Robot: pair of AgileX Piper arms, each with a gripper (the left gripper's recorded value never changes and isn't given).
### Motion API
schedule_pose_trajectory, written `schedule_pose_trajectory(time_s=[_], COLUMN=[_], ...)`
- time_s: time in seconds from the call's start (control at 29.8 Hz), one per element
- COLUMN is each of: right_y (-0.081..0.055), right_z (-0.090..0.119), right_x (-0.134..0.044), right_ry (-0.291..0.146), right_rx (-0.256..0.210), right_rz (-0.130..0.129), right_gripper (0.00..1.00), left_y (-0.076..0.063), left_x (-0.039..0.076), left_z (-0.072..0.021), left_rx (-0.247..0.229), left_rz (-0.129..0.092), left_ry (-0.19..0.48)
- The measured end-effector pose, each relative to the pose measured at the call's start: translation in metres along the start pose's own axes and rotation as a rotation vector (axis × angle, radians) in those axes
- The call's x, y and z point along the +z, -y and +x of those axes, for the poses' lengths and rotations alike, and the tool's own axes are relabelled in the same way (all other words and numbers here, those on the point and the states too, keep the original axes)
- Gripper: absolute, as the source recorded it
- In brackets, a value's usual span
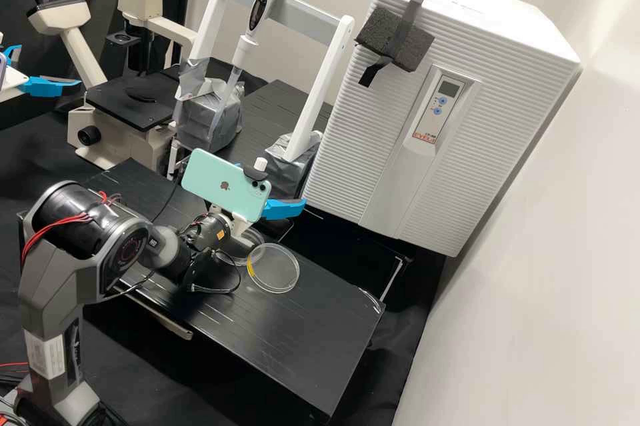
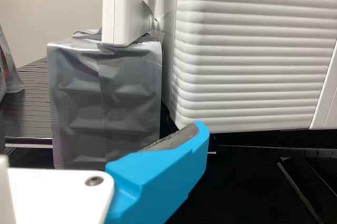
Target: Use the pipette
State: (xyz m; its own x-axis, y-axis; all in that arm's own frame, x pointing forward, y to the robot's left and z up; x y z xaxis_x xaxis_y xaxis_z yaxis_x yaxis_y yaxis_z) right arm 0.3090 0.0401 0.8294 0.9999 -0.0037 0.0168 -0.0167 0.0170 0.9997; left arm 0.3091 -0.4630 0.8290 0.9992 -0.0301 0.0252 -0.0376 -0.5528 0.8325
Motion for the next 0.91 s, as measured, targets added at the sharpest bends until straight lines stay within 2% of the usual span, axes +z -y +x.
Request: schedule_pose_trajectory(time_s=[0.34,0.4,0.44,0.5,0.67,0.77,0.91], right_y=[0.0,0.0,0.0,0.0,0.0,0.0,0.0], right_z=[0.0,0.0,0.0,0.0,0.0,0.0,0.0], right_x=[0.0,0.0,0.0,0.0,0.0,0.0,0.0], right_ry=[0.0,0.0,0.0,0.0,0.0,0.0,0.0], right_rx=[0.0,0.0,0.0,0.0,0.0,0.0,0.0], right_rz=[0.0,0.0,0.0,0.0,0.0,0.0,0.0], right_gripper=[1.0,1.0,1.0,1.0,1.0,1.0,1.0], left_y=[0.0,-0.002,-0.004,-0.009,-0.03,-0.043,-0.06], left_x=[0.001,0.005,0.009,0.02,0.051,0.072,0.096], left_z=[0.0,-0.0011,-0.0028,-0.0071,-0.0212,-0.0329,-0.0519], left_rx=[0.0,0.005,0.013,0.025,0.081,0.114,0.162], left_rz=[0.0,-0.012,-0.027,-0.042,-0.068,-0.095,-0.114], left_ry=[0.002,0.016,0.03,0.078,0.225,0.324,0.454])
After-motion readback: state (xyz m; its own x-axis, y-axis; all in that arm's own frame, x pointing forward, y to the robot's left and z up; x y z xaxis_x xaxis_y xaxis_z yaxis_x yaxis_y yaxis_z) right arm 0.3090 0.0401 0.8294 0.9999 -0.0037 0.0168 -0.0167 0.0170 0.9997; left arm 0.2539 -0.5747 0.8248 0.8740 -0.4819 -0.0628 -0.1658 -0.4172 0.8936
